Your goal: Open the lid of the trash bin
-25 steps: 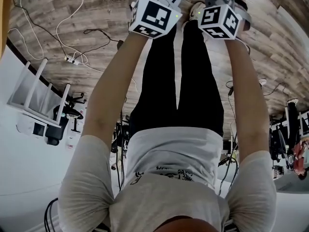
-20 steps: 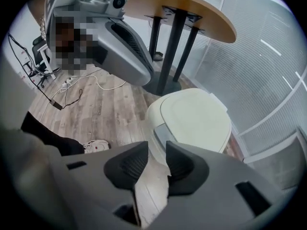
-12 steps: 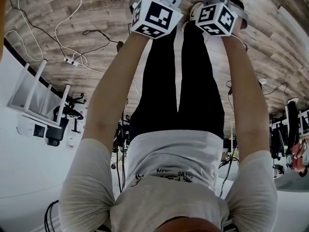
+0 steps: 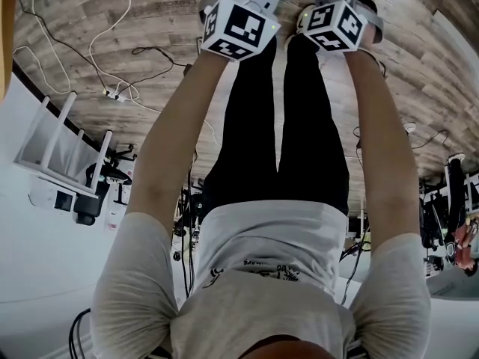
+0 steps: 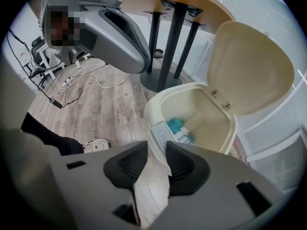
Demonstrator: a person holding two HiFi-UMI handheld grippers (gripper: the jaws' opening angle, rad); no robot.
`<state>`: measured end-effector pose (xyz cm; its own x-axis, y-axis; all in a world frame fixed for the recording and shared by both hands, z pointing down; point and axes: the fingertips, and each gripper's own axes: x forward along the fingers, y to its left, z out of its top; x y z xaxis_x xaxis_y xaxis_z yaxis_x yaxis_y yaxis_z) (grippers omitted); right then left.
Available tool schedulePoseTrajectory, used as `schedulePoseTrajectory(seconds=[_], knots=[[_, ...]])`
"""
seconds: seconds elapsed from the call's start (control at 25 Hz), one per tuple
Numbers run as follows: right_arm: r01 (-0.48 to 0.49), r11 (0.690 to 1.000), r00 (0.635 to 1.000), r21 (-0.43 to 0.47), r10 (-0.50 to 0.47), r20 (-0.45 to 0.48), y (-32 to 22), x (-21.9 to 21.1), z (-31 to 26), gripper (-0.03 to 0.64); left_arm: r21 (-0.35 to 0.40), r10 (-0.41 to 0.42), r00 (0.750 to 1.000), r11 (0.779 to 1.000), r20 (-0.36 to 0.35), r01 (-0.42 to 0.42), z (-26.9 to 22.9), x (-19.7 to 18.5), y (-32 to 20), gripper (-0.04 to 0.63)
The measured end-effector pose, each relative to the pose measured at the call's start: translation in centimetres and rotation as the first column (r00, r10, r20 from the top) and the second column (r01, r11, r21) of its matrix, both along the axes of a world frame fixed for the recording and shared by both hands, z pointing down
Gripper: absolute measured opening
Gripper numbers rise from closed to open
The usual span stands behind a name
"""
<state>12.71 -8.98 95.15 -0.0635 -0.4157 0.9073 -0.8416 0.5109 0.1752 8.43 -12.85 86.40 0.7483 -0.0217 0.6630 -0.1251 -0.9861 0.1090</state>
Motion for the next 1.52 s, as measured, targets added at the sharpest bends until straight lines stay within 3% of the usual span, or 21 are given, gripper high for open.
schedulePoseTrajectory(seconds=[0.12, 0.64, 1.0, 1.24, 1.52], knots=[[-0.021, 1.0, 0.998, -0.02, 0.022, 0.052, -0.1, -0.5, -0.5, 0.152, 0.008, -0.012, 1.0, 1.0, -0.008, 0.012, -1.2, -0.2, -0.6, 0.016], [-0.239, 0.966, 0.953, 0.095, 0.215, 0.215, -1.7, 1.0, -10.7, 0.094, -0.022, -0.13, 0.983, 0.991, -0.126, 0.129, -10.1, 0.7, -2.2, 0.016], [-0.367, 0.907, 0.91, 0.206, 0.303, 0.284, -2.0, 4.6, -21.0, 0.074, -0.055, -0.183, 0.962, 0.983, -0.205, 0.175, -18.9, 1.7, -2.1, 0.016], [-0.425, 0.858, 0.883, 0.289, 0.323, 0.341, -2.6, 6.2, -29.3, 0.058, -0.013, -0.184, 0.938, 0.982, -0.294, 0.189, -26.2, 3.3, -2.7, 0.017], [-0.434, 0.828, 0.874, 0.355, 0.291, 0.389, -1.9, 5.9, -39.5, 0.049, 0.039, -0.161, 0.92, 0.982, -0.357, 0.187, -36.1, 3.4, -1.6, 0.016]])
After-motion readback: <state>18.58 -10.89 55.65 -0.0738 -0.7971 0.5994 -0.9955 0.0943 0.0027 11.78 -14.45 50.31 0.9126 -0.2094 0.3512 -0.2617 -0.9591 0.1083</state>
